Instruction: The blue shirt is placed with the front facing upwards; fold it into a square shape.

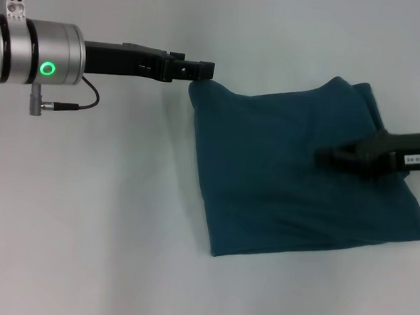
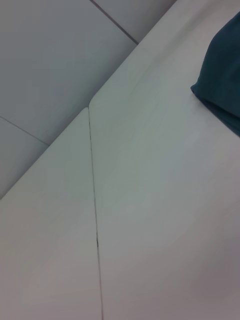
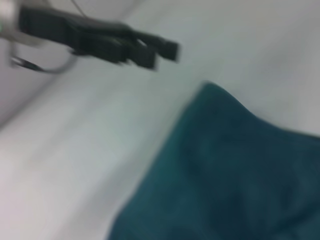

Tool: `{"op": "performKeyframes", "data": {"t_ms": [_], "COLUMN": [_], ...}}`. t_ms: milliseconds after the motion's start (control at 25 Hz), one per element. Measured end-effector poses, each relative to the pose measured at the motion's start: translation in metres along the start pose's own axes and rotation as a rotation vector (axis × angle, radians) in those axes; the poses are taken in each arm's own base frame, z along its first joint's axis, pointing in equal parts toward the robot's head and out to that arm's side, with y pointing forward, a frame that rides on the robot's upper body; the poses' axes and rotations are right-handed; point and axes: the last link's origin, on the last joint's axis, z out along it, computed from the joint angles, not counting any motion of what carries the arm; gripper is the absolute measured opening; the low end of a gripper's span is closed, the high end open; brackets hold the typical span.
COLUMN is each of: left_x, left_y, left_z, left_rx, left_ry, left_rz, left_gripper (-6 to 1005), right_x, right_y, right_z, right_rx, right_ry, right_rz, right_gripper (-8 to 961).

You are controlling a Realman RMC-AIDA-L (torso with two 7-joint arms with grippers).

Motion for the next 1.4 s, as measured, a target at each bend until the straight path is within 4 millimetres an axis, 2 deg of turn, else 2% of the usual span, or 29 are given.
{"op": "performKeyframes", "data": {"t_ms": [160,360,600,960,1200,1400], "left_x": [0.001,0.001,-0.001,-0.001,-0.003,-0.012], "left_y": [0.0,0.001,0.0,0.0,0.01,0.025], "left_z": [0.0,0.001,0.002,0.002,-0.001,-0.003], "left_rx": [0.0,-0.001,-0.003,-0.003,-0.074,-0.188], "left_ry": [0.001,0.002,-0.002,-0.002,-0.01,-0.022], "left_rz": [0.001,0.001,-0.004,0.003,-0.008,0.005], "left_gripper": [734,734,733,735,733,734], "right_x": [-0.012,-0.022,-0.019,-0.017,-0.025,-0.035], "right_y": [0.005,0.006,0.003,-0.001,0.003,-0.003], "right_z": [-0.002,0.02,0.041,0.048,0.036,0.003], "right_rx": [-0.042,-0.031,-0.005,0.025,-0.015,0.018], "right_ry": [-0.045,-0.033,0.055,0.075,-0.037,-0.151], "right_rz": [-0.023,-0.046,-0.046,-0.051,-0.083,-0.05], "right_gripper": [21,21,22,23,23,24]}}
